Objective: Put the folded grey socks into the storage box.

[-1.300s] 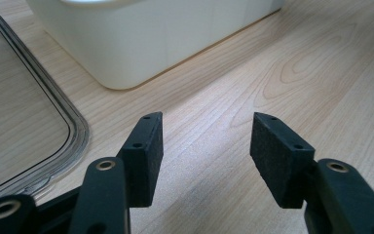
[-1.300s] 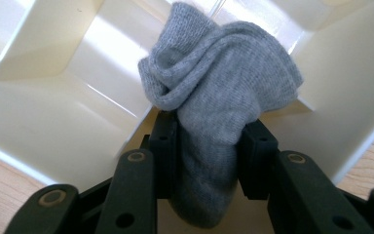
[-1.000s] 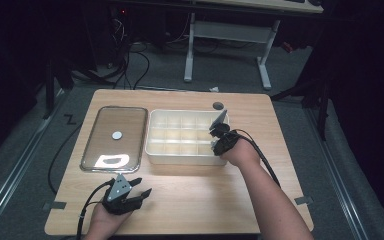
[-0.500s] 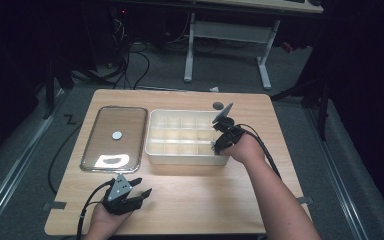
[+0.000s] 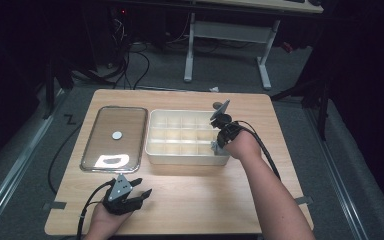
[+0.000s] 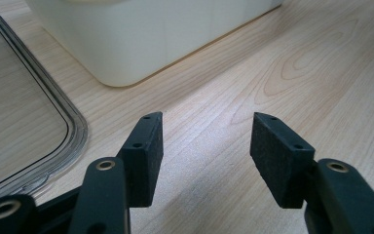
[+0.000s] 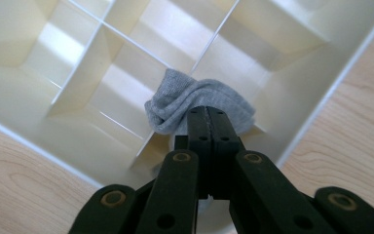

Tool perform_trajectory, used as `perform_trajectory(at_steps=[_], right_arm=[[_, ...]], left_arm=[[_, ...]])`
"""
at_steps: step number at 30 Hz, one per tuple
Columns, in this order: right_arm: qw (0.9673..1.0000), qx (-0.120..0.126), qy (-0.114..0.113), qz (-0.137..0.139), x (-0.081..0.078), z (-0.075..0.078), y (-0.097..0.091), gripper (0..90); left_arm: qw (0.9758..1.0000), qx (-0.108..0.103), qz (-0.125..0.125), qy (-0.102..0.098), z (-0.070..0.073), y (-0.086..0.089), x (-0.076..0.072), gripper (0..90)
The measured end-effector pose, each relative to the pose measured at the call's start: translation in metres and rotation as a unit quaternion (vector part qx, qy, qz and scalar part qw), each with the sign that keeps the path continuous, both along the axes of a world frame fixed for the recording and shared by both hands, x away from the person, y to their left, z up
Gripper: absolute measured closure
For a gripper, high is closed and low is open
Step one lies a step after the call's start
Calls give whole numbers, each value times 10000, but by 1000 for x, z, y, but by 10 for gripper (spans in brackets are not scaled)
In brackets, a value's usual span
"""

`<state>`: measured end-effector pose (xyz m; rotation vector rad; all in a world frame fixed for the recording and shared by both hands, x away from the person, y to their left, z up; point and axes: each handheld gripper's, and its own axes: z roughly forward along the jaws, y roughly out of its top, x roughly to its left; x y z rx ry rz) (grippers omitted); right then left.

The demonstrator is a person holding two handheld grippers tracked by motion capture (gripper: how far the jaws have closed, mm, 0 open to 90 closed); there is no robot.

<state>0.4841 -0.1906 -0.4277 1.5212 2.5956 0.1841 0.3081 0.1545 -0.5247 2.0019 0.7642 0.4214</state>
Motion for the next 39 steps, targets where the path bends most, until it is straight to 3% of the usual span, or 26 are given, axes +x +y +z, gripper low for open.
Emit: perform_trajectory(at_steps=[7, 8, 10, 19, 26, 39], right_arm=[[9998, 30, 173, -95, 2, -12, -3, 900], [9994, -141, 304, -127, 1, -22, -4, 900], [9992, -66, 350, -176, 2, -28, -4, 900], [9983, -73, 557, -165, 9, -33, -2, 900], [9976, -216, 619, -219, 11, -37, 3, 900], [9981, -150, 576, -181, 10, -37, 1, 900]], left_arm=[[10000, 7, -29, 20, 0, 0, 0, 465], [10000, 15, -31, 16, 0, 0, 0, 464], [10000, 9, -24, 7, 0, 0, 0, 464], [10000, 37, -50, 45, -2, -2, 0, 464], [10000, 44, -70, 40, -2, -2, -1, 465], [10000, 54, -73, 40, -2, -3, -1, 464]])
